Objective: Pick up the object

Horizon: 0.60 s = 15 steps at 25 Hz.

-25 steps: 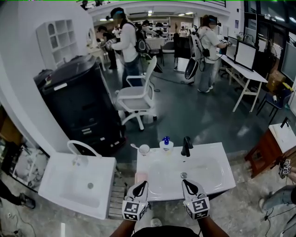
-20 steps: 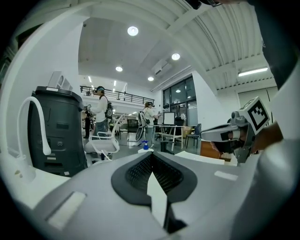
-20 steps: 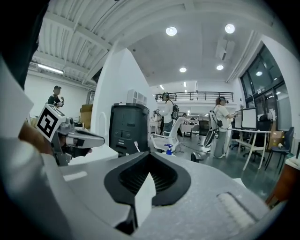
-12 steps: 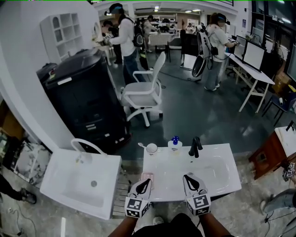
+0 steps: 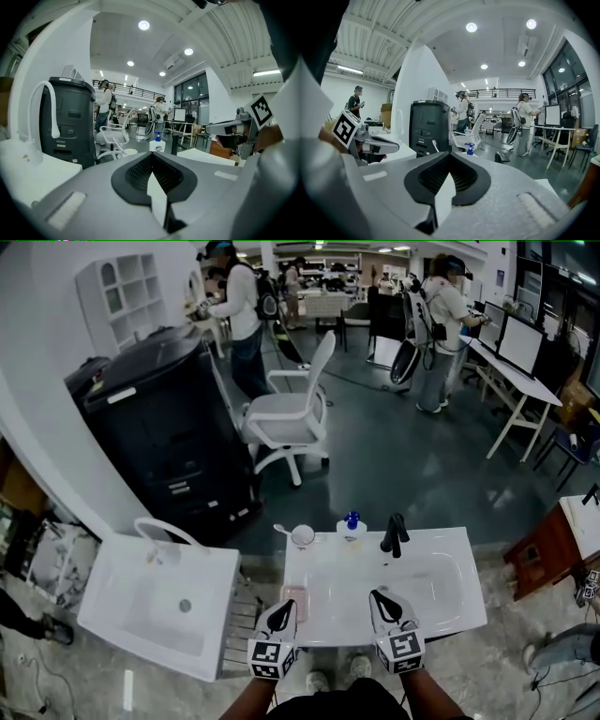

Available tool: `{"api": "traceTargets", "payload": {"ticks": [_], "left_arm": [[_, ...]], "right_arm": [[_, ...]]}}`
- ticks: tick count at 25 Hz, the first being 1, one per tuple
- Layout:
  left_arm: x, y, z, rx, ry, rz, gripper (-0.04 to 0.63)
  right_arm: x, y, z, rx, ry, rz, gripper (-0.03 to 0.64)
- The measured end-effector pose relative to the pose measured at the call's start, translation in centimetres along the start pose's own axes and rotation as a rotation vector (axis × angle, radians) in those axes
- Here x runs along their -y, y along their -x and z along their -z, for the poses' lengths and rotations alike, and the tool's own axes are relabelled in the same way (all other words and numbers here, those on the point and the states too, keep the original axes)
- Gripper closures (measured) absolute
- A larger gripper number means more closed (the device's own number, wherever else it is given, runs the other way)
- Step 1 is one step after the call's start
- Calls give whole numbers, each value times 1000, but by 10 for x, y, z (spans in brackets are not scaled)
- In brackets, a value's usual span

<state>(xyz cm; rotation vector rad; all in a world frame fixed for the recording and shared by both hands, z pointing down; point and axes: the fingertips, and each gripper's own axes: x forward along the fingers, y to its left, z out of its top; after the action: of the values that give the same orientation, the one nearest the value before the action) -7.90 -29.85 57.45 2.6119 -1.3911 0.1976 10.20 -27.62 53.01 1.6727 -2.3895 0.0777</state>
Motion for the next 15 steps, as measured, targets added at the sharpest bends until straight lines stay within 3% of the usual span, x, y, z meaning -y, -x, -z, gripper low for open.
{"api": "traceTargets", "payload": {"ticks": [8,12,15], "left_arm": [[4,-15,29,-93,-25,-36,575],[2,-18,49,-178,-20,-61,513],[-4,-22,61,-215,-16,-90,430]], "right_arm": [[10,-6,14,-36,-48,-46,614],[15,-9,21,-53,-55,-65,614],[18,-14,27,-61,-56,-81,614]]}}
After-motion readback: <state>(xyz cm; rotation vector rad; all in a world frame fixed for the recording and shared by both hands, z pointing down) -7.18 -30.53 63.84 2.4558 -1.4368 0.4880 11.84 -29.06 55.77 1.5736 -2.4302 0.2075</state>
